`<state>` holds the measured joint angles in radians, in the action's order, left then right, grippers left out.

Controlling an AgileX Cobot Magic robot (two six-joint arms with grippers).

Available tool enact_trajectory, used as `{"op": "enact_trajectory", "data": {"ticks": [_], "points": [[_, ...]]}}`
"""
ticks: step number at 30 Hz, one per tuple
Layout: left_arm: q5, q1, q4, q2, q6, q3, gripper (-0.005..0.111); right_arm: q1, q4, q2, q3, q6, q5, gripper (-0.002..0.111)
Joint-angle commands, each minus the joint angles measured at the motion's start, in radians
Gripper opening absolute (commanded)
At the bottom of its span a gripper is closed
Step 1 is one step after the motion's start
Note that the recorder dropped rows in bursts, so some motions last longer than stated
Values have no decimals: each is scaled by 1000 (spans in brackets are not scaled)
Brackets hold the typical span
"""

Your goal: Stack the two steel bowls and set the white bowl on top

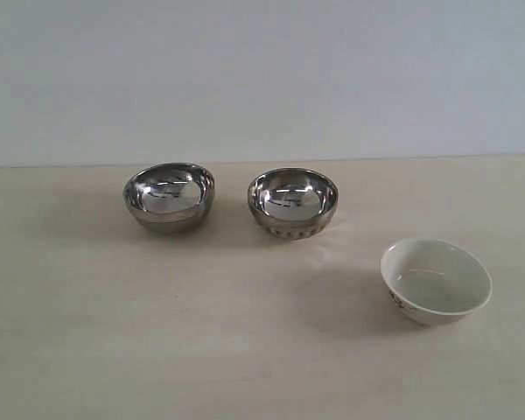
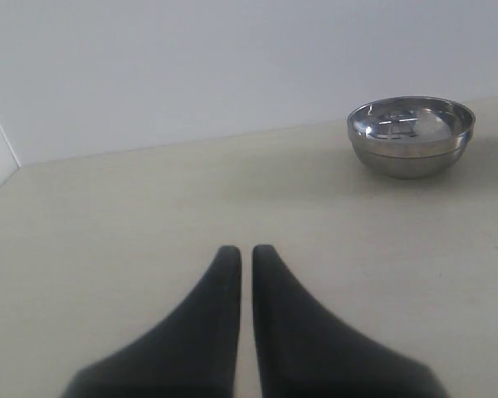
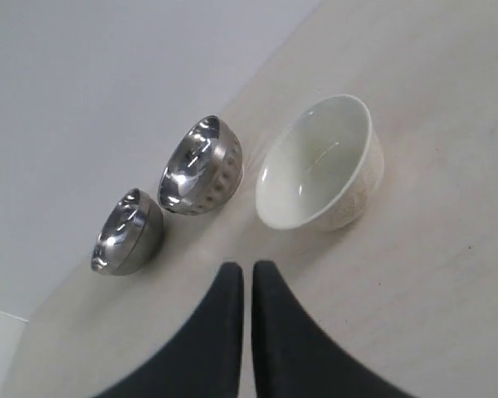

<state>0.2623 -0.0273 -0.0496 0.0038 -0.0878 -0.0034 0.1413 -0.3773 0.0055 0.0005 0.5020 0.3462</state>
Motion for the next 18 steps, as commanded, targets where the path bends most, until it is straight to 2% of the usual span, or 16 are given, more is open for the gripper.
{"op": "enact_trajectory", "data": {"ticks": [1,8,13,18], "points": [[-8,-3,8,-4,10,3,4,-3,-6,-6,-1,21,-31,0],[-8,-3,8,-4,10,3,4,-3,-91,-6,-1,60,-162,0],[-8,-3,8,-4,10,3,4,-1,-91,-6,-34,-177,-266,0],[-8,-3,8,-4,10,3,4,-1,-91,31,-182,-246,-254,0]]}}
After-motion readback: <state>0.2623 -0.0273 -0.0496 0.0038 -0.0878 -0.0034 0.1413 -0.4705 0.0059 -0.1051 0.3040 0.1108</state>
